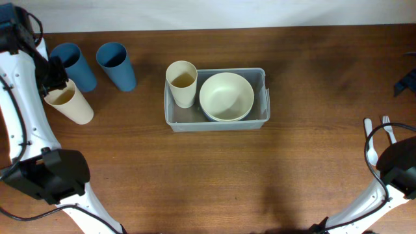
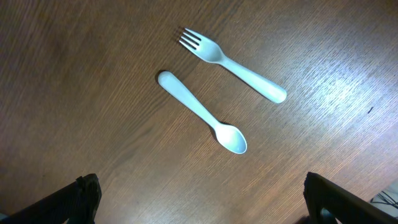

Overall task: Pack container
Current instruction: 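Move the left gripper to the other cream cup and grasp it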

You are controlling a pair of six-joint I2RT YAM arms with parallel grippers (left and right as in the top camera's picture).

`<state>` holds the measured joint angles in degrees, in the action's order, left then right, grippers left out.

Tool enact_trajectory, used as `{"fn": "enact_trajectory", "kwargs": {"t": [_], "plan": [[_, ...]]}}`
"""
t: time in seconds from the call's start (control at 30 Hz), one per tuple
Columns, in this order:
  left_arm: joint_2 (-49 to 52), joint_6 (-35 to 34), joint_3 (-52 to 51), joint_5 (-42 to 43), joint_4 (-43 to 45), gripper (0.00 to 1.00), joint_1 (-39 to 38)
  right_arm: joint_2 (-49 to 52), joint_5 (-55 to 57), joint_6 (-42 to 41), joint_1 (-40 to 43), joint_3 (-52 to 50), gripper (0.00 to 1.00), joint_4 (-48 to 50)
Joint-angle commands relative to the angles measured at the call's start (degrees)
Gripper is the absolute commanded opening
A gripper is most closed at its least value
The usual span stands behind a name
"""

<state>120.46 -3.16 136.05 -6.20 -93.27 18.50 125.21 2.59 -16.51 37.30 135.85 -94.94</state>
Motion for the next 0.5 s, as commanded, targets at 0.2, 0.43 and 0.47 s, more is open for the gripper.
{"fn": "enact_trajectory", "kwargs": {"t": [0.2,0.43,0.47], "plan": [[-0.04,2.36,-8.83,3.04,5.16,0.36,-0.48,-0.76,0.70,-0.44,-0.26,-0.31,0.99,0.02],[-0.04,3.21,-13.60,3.02,10.51,0.36,-0.44,-0.76,0.70,-0.44,-0.26,-0.31,0.99,0.02],[-0.04,3.21,-14.67,3.04,11.72,0.36,-0.44,-0.76,0.70,-0.44,-0.26,-0.31,0.99,0.02]]}}
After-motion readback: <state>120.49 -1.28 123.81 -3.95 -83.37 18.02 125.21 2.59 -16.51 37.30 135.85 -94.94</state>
